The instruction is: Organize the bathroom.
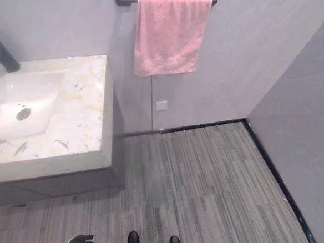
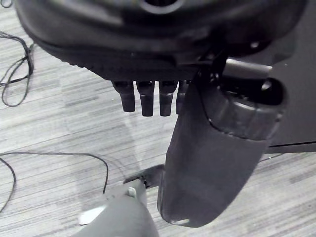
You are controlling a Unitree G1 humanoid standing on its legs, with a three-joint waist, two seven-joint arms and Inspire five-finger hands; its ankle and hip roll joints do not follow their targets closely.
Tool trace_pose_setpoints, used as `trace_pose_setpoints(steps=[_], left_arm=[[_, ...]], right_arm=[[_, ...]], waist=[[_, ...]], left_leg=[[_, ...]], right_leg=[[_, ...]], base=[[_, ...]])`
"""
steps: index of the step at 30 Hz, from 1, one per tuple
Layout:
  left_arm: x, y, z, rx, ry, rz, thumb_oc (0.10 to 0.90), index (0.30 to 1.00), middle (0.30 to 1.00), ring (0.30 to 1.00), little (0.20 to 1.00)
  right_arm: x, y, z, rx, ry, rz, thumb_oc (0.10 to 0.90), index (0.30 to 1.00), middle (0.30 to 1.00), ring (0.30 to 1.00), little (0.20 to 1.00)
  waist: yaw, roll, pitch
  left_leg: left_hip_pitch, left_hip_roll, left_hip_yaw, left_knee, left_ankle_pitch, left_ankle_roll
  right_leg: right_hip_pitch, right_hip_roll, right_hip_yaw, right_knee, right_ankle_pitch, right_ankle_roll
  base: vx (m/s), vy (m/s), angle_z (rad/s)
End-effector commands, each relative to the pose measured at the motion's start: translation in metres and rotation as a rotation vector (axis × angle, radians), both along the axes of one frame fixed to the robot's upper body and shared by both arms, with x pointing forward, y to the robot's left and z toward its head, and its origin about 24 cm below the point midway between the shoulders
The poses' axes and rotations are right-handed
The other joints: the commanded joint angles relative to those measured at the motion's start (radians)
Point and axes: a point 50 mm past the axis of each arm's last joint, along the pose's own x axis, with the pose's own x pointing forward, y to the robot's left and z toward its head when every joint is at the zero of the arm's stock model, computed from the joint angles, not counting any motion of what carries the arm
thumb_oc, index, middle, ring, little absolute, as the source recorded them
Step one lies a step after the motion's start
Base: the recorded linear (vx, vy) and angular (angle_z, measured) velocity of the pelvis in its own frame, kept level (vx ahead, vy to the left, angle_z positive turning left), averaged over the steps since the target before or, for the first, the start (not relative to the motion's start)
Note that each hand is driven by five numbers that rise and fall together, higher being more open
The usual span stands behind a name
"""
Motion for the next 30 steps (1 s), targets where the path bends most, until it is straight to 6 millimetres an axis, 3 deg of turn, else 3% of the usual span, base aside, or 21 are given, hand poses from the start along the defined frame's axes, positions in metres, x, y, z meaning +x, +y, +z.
trace_pose_setpoints(steps=[1,4,6,7,9,10,11,13,14,16,17,18,20,22,23,25,26,27,28,29,30], left_arm=[[-0.016,0.025,0.004,0.073,0.039,0.037,0.800,0.900,0.900,0.900,0.900],[-0.012,0.026,0.005,0.052,0.018,0.009,0.800,0.900,0.900,0.900,0.900],[-0.015,0.026,0.005,0.049,0.040,-0.028,0.800,0.900,0.900,0.900,0.900],[-0.016,0.026,0.005,0.048,0.046,-0.030,0.800,0.900,0.900,0.900,0.900],[-0.018,0.026,0.004,0.049,0.057,-0.038,0.800,0.900,0.900,0.900,0.900],[-0.016,0.024,0.003,0.043,0.057,-0.048,0.800,0.900,0.900,0.900,0.900],[-0.013,0.022,0.004,0.034,0.047,-0.055,0.800,0.900,0.900,0.900,0.900],[-0.005,0.018,0.004,0.011,0.029,-0.077,0.800,0.900,0.900,0.900,0.900],[0.001,0.014,0.004,-0.003,0.021,-0.073,0.800,0.900,0.900,0.900,0.900],[0.003,0.013,0.004,-0.010,0.020,-0.077,0.800,0.900,0.900,0.900,0.900],[0.006,0.012,0.005,-0.013,0.019,-0.087,0.800,0.900,0.900,0.900,0.900],[0.007,0.012,0.006,-0.012,0.015,-0.085,0.800,0.900,0.900,0.900,0.900],[0.009,0.016,0.008,0.003,0.012,-0.075,0.800,0.900,0.900,0.900,0.900],[0.002,0.024,0.009,0.037,0.038,-0.070,0.800,0.900,0.900,0.900,0.900],[-0.001,0.028,0.009,0.057,0.043,-0.071,0.800,0.900,0.900,0.900,0.900],[-0.001,0.045,0.016,0.147,0.040,-0.022,0.800,0.900,0.900,0.900,0.900],[0.000,0.047,0.017,0.153,0.036,-0.016,0.800,0.900,0.900,0.900,0.900],[0.006,0.053,0.021,0.182,0.025,-0.006,0.800,0.900,0.900,0.900,0.900],[0.017,0.056,0.026,0.208,0.006,-0.004,0.800,0.900,0.900,0.900,0.900],[0.024,0.057,0.029,0.217,-0.016,0.005,0.800,0.900,0.900,0.900,0.900],[0.026,0.057,0.030,0.218,-0.020,0.009,0.800,0.900,0.900,0.900,0.900]], right_arm=[[-0.026,-0.010,-0.002,-0.015,0.073,-0.007,0.800,0.900,0.900,0.900,0.900],[-0.025,-0.010,-0.002,-0.033,0.073,0.005,0.800,0.900,0.900,0.900,0.900],[-0.026,-0.013,-0.001,-0.052,0.059,-0.014,0.800,0.900,0.900,0.900,0.900],[-0.026,-0.014,-0.001,-0.054,0.061,-0.014,0.800,0.900,0.900,0.900,0.900],[-0.029,-0.018,0.000,-0.061,0.067,-0.012,0.800,0.900,0.900,0.900,0.900],[-0.032,-0.022,0.001,-0.072,0.076,-0.016,0.800,0.900,0.900,0.900,0.900],[-0.033,-0.027,0.002,-0.084,0.088,-0.013,0.800,0.900,0.900,0.900,0.900],[-0.031,-0.039,0.006,-0.117,0.102,0.012,0.800,0.900,0.900,0.900,0.900],[-0.019,-0.049,0.012,-0.151,0.092,0.040,0.800,0.900,0.900,0.900,0.900],[-0.011,-0.054,0.016,-0.171,0.077,0.057,0.800,0.900,0.900,0.900,0.900],[-0.004,-0.060,0.020,-0.188,0.055,0.057,0.800,0.900,0.900,0.900,0.900],[0.006,-0.065,0.026,-0.206,0.022,0.073,0.800,0.900,0.900,0.900,0.900],[0.010,-0.066,0.028,-0.211,0.010,0.098,0.800,0.900,0.900,0.900,0.900],[0.014,-0.066,0.030,-0.205,-0.026,0.117,0.800,0.900,0.900,0.900,0.900],[0.016,-0.065,0.029,-0.202,-0.028,0.140,0.800,0.900,0.900,0.900,0.900],[0.012,-0.056,0.025,-0.162,-0.041,0.148,0.800,0.900,0.900,0.900,0.900],[0.011,-0.055,0.024,-0.158,-0.040,0.145,0.800,0.900,0.900,0.900,0.900],[0.005,-0.049,0.021,-0.141,-0.033,0.125,0.800,0.900,0.900,0.900,0.900],[-0.006,-0.045,0.016,-0.130,-0.024,0.091,0.800,0.900,0.900,0.900,0.900],[-0.012,-0.042,0.014,-0.129,-0.021,0.076,0.800,0.900,0.900,0.900,0.900],[-0.014,-0.042,0.014,-0.129,-0.020,0.074,0.800,0.900,0.900,0.900,0.900]], waist=[[0.000,0.024,-0.018],[-0.003,0.031,0.004],[-0.004,0.023,0.012],[-0.006,0.021,0.013],[-0.013,0.018,0.014],[-0.019,0.022,0.014],[-0.025,0.026,0.020],[-0.028,0.045,0.032],[-0.034,0.055,0.048],[-0.039,0.061,0.057],[-0.051,0.067,0.069],[-0.064,0.066,0.085],[-0.066,0.059,0.093],[-0.064,0.054,0.106],[-0.060,0.051,0.108],[-0.057,0.029,0.104],[-0.058,0.026,0.103],[-0.059,0.012,0.084],[-0.066,-0.007,0.057],[-0.071,-0.012,0.042],[-0.072,-0.013,0.039]], left_leg=[[-0.111,-0.002,-0.070,0.148,-0.065,-0.012],[-0.131,0.017,-0.059,0.210,-0.083,-0.010],[-0.129,0.092,-0.084,0.224,-0.069,-0.021],[-0.127,0.105,-0.087,0.222,-0.062,-0.022],[-0.122,0.144,-0.095,0.213,-0.030,-0.029],[-0.128,0.198,-0.116,0.204,0.042,-0.049],[-0.129,0.224,-0.130,0.198,0.072,-0.059],[-0.144,0.233,-0.173,0.205,0.095,-0.075],[-0.148,0.210,-0.148,0.232,0.021,-0.066],[-0.150,0.197,-0.109,0.248,-0.008,-0.068],[-0.152,0.180,-0.055,0.272,-0.045,-0.061],[-0.189,0.122,-0.016,0.372,-0.112,-0.060],[-0.196,0.101,0.006,0.399,-0.142,-0.062],[-0.140,0.081,0.106,0.354,-0.180,-0.036],[-0.132,0.079,0.124,0.345,-0.185,-0.031],[-0.103,0.058,0.149,0.290,-0.191,-0.012],[-0.100,0.055,0.146,0.286,-0.189,-0.012],[-0.106,0.039,0.145,0.259,-0.153,-0.004],[-0.101,0.007,0.127,0.238,-0.138,-0.013],[-0.096,-0.017,0.106,0.222,-0.128,-0.016],[-0.095,-0.021,0.102,0.219,-0.126,-0.016]], right_leg=[[-0.081,-0.008,-0.036,0.218,-0.103,0.044],[-0.102,-0.023,-0.043,0.294,-0.134,0.029],[-0.107,-0.038,-0.040,0.343,-0.158,0.015],[-0.108,-0.041,-0.039,0.351,-0.163,0.014],[-0.108,-0.047,-0.038,0.366,-0.176,0.010],[-0.109,-0.052,-0.038,0.384,-0.198,0.008],[-0.107,-0.061,-0.040,0.401,-0.219,0.009],[-0.128,-0.098,-0.034,0.438,-0.240,0.027],[-0.166,-0.154,-0.004,0.468,-0.225,0.055],[-0.187,-0.187,0.006,0.481,-0.218,0.075],[-0.195,-0.217,0.020,0.470,-0.190,0.089],[-0.180,-0.279,0.049,0.380,-0.079,0.105],[-0.178,-0.303,0.068,0.323,0.025,0.109],[-0.210,-0.348,0.049,0.260,0.191,0.113],[-0.224,-0.349,0.034,0.262,0.200,0.115],[-0.242,-0.259,-0.021,0.327,0.088,0.129],[-0.240,-0.251,-0.024,0.333,0.077,0.128],[-0.226,-0.187,-0.048,0.309,0.036,0.122],[-0.200,-0.091,-0.074,0.251,0.001,0.117],[-0.192,-0.050,-0.085,0.237,-0.006,0.107],[-0.191,-0.043,-0.087,0.236,-0.007,0.105]], base=[[-0.04,0.055,0.12],[0.02,0.129,0.30],[0.11,0.241,0.41],[0.15,0.205,0.21],[0.17,0.198,0.12],[0.27,0.365,0.18],[0.33,0.519,0.17],[0.28,0.674,0.19],[0.21,0.688,0.19],[0.17,0.603,0.07],[0.30,0.845,0.04],[0.26,0.692,0.09],[0.22,0.455,0.11],[0.27,0.469,-0.12],[0.23,0.425,-0.74],[0.19,0.302,-1.04],[0.08,0.105,-0.66],[0.14,0.072,-0.23],[0.18,0.093,0.16],[0.17,0.083,0.48],[0.11,0.076,0.85]])
